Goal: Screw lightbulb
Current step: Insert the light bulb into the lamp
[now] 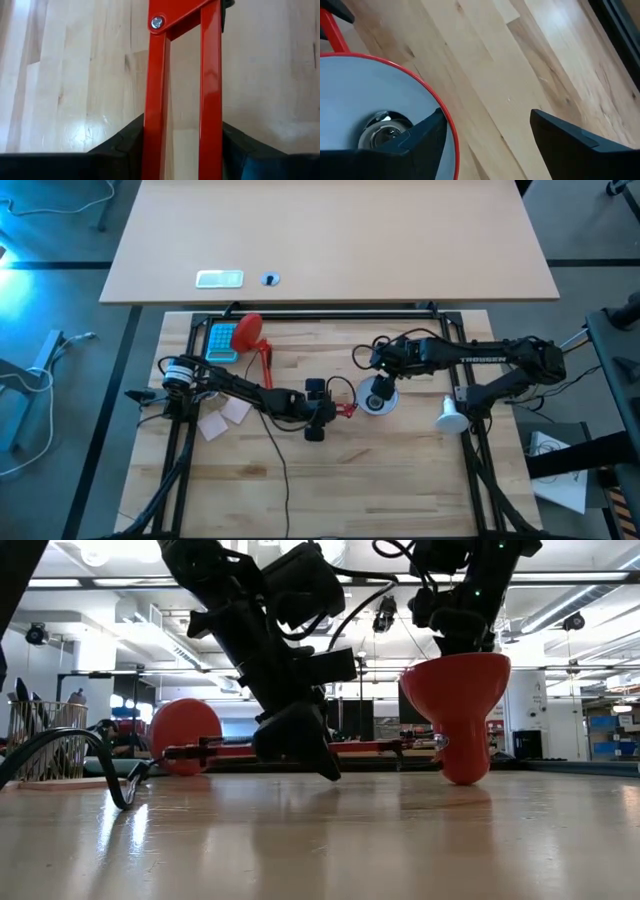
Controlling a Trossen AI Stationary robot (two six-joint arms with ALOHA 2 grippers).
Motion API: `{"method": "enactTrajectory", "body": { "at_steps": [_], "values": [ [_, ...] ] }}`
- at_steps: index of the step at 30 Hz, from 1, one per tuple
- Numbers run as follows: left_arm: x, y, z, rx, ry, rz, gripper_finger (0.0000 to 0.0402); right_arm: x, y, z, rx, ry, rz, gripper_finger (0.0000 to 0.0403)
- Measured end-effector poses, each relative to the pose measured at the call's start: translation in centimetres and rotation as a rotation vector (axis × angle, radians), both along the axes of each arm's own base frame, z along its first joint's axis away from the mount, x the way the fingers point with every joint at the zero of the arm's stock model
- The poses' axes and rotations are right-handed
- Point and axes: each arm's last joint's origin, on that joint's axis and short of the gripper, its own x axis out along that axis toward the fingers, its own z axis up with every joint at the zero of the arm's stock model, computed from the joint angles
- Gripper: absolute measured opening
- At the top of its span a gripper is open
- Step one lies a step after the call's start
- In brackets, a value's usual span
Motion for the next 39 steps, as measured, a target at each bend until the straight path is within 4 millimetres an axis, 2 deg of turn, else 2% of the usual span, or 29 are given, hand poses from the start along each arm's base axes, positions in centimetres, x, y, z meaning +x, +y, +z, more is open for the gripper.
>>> {"method": "enactTrajectory", "body": {
  "at_steps": [7, 12, 19, 25, 32, 35, 39],
  "values": [
    [0.0, 0.0, 0.0, 0.0, 0.002, -0.001, 0.0159, -0.5, 0.3, 0.7, -0.004, -0.013, 0.046, 0.028],
    [-0.1, -0.1, -0.1, -0.004, 0.008, -0.003, 0.016, -2.2, 1.5, 3.7, -0.045, -0.113, 0.113, 0.0289],
    [-0.1, -0.1, -0.1, -0.01, 0.006, -0.012, 0.0183, -5.5, 5.2, 6.3, 0.106, -0.279, 0.249, 0.0283],
    [-0.1, 0.1, -0.1, 0.013, 0.029, -0.036, 0.0229, -7.8, 8.6, 7.1, 0.091, -0.309, 0.338, 0.0267],
    [-0.6, -0.7, 1.1, 0.03, 0.047, -0.018, 0.0271, -8.8, 12.5, 6.1, 0.181, -0.221, 0.425, 0.0277],
    [-0.4, -1.4, 2.6, 0.028, 0.005, 0.007, 0.0276, -9.6, 13.3, 5.0, 0.192, -0.055, 0.421, 0.0294],
    [0.1, -2.8, 4.2, 0.005, -0.059, 0.034, 0.0277, -10.7, 13.1, 3.6, 0.198, 0.212, 0.328, 0.0321]
  ]
}}
